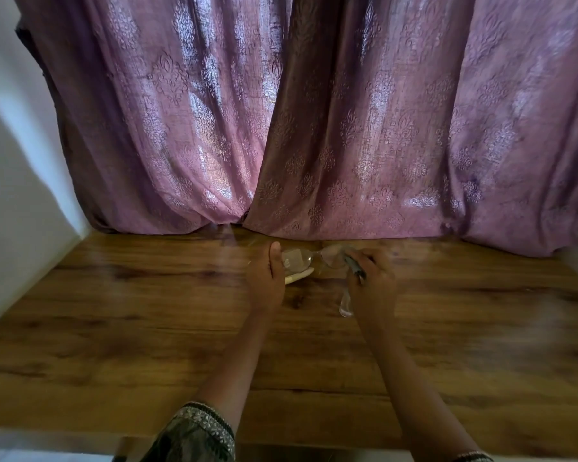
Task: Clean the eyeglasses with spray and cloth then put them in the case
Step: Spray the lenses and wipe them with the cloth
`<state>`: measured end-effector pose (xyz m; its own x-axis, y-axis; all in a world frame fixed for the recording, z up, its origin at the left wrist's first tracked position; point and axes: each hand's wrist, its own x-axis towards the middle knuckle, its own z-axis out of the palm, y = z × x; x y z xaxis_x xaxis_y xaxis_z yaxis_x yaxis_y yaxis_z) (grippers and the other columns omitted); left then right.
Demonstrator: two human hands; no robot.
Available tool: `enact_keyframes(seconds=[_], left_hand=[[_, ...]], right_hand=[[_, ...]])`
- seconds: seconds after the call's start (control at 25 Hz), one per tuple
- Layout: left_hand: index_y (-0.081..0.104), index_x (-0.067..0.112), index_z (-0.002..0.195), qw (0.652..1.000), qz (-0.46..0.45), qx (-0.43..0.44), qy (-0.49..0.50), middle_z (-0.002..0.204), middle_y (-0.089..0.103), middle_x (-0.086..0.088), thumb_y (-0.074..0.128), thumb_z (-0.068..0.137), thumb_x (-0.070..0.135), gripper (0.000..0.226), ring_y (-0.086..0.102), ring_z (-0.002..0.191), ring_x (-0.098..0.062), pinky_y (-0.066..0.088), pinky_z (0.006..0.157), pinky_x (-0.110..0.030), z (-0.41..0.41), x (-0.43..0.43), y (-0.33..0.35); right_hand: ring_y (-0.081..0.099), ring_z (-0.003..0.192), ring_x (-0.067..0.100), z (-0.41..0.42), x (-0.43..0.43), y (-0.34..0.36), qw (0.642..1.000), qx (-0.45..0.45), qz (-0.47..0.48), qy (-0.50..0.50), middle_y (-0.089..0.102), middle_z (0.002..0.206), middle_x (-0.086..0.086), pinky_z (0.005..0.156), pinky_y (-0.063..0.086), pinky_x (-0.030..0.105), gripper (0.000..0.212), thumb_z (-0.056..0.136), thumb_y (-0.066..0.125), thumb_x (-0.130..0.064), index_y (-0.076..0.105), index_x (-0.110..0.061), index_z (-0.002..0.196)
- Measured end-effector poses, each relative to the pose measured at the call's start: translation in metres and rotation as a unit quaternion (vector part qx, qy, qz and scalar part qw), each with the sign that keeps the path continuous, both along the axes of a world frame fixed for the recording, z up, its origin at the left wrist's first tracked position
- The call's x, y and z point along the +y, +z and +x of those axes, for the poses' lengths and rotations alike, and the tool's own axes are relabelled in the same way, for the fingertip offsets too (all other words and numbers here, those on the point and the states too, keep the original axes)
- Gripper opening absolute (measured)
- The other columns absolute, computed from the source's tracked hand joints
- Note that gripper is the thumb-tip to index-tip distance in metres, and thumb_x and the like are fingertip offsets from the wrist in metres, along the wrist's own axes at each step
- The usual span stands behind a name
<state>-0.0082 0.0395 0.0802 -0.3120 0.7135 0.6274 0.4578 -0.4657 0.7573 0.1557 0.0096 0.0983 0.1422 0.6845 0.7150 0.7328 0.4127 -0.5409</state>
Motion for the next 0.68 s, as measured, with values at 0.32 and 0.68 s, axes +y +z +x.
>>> enact_keyframes(seconds=[0.32,0.68], left_hand=[[0.042,0.018,0.069,1.0,-0.003,-0.007,0.003,0.055,0.04,0.014,0.026,0.093,0.039,0.035,0.047,0.055,0.001,0.029,0.051,-0.012,0.003,0.002,0.002],[0.044,0.018,0.07,1.0,-0.003,-0.022,0.018,0.059,0.047,0.003,0.026,0.093,0.041,0.038,0.048,0.056,-0.016,0.034,0.055,-0.021,0.003,0.003,0.001]], right_hand=[[0.057,0.089,0.019,-0.016,-0.015,-0.009,0.999,-0.026,-0.015,0.023,0.063,0.098,0.01,0.072,0.045,0.022,0.04,0.071,0.062,0.006,0.067,-0.008,0.108],[0.058,0.091,0.022,-0.021,-0.004,0.003,0.999,0.01,-0.034,0.028,0.062,0.101,0.012,0.075,0.049,0.029,0.042,0.074,0.059,0.01,0.065,-0.008,0.111]])
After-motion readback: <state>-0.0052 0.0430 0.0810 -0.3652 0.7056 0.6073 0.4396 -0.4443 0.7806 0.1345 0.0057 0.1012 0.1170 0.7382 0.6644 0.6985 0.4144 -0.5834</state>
